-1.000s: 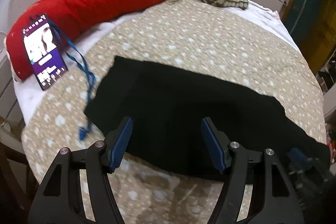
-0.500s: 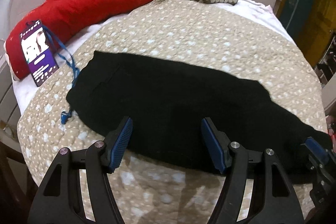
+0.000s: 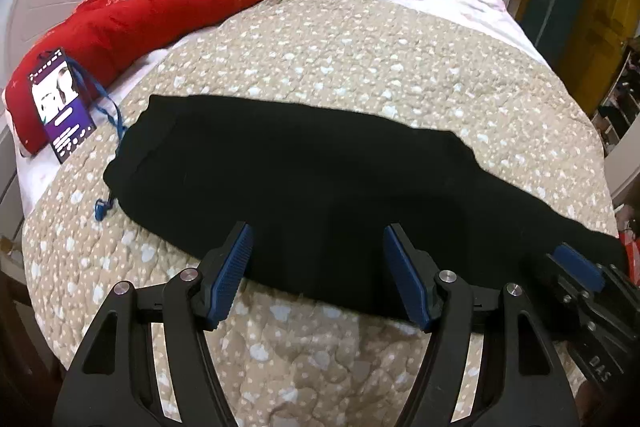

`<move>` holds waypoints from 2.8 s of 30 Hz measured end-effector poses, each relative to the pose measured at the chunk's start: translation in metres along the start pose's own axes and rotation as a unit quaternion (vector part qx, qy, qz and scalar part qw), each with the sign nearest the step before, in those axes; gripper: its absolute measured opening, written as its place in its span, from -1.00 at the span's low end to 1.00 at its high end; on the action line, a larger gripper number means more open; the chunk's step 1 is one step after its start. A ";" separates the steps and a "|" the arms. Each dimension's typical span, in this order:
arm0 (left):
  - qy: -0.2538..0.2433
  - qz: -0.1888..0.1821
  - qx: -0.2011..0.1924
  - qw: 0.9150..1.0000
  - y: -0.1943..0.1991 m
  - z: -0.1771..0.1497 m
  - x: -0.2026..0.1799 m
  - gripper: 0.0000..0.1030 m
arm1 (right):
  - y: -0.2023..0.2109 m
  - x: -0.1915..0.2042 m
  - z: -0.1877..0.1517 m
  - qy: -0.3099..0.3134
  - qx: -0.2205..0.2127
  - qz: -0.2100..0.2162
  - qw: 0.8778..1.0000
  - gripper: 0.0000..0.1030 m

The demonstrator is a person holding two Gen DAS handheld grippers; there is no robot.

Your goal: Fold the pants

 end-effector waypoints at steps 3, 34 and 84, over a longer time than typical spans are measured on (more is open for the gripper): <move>0.008 0.004 0.004 1.000 -0.002 -0.001 0.005 0.32 | -0.008 0.005 -0.002 -0.002 0.009 0.009 1.000 -0.33; -0.109 -0.114 0.034 0.987 0.004 -0.029 -0.105 0.32 | 0.101 -0.135 -0.107 -0.167 -0.005 -0.114 0.979 -0.33; -0.329 -0.261 0.163 0.893 -0.006 -0.117 -0.358 0.52 | 0.118 -0.155 -0.148 -0.255 -0.062 -0.064 0.963 0.00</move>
Point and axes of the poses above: each gripper's, at about its wrist camera, not at the fingertips, and y roughly against the way its jaws point, x to its left, z to its top, the point moved 9 cm from there along -y, roughly the way its jaws point, and after that the axes turned 10 degrees about y, right-handed, at the moved point
